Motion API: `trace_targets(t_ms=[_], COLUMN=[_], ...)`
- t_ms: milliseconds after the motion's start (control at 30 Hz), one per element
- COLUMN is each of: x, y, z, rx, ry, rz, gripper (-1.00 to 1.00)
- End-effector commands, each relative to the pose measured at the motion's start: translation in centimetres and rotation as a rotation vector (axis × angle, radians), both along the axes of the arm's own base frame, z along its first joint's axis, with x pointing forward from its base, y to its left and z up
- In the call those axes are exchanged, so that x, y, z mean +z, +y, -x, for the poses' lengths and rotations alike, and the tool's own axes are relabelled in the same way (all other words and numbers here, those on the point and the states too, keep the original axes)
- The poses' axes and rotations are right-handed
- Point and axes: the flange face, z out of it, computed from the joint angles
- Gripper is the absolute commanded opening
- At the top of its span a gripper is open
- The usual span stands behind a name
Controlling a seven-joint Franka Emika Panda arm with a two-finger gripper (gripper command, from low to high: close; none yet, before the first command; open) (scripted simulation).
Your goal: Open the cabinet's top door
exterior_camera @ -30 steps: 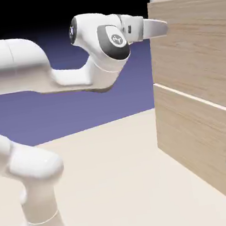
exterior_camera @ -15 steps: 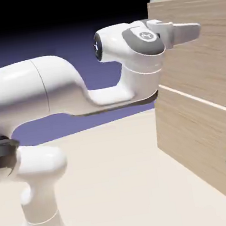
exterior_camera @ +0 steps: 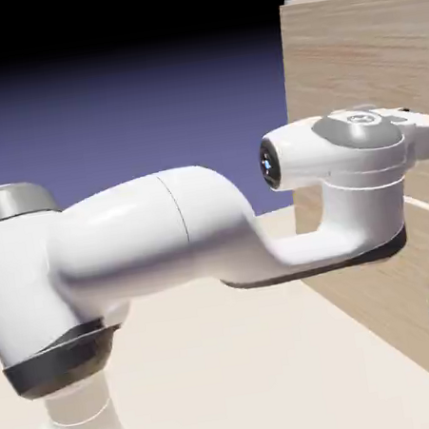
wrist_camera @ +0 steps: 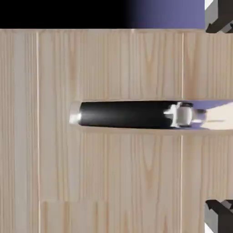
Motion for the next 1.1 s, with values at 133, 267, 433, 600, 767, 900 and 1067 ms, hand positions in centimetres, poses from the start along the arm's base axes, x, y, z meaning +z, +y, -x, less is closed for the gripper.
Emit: trace_targets(t_ms=[133, 267, 433, 600, 767, 900, 1067], x=[0.0, 0.0, 0.0, 0.0, 0.0, 0.0, 0.0], y=[0.2, 1.1, 2.5, 4.5, 7.0, 9.5, 12.9], z=[-3.0, 0.0, 4.0, 8.1, 12.4, 16.0, 19.9], rx=[0.000, -0.060, -0.142, -0.231, -0.326, -0.410, -0.510], ry=[0.000, 0.000, 0.000, 0.000, 0.000, 0.000, 0.001], rz=[0.002, 0.002, 0.002, 0.002, 0.002, 0.002, 0.002], gripper=[-1.00, -1.00, -1.00, -1.00, -1.00, -1.00, -1.00])
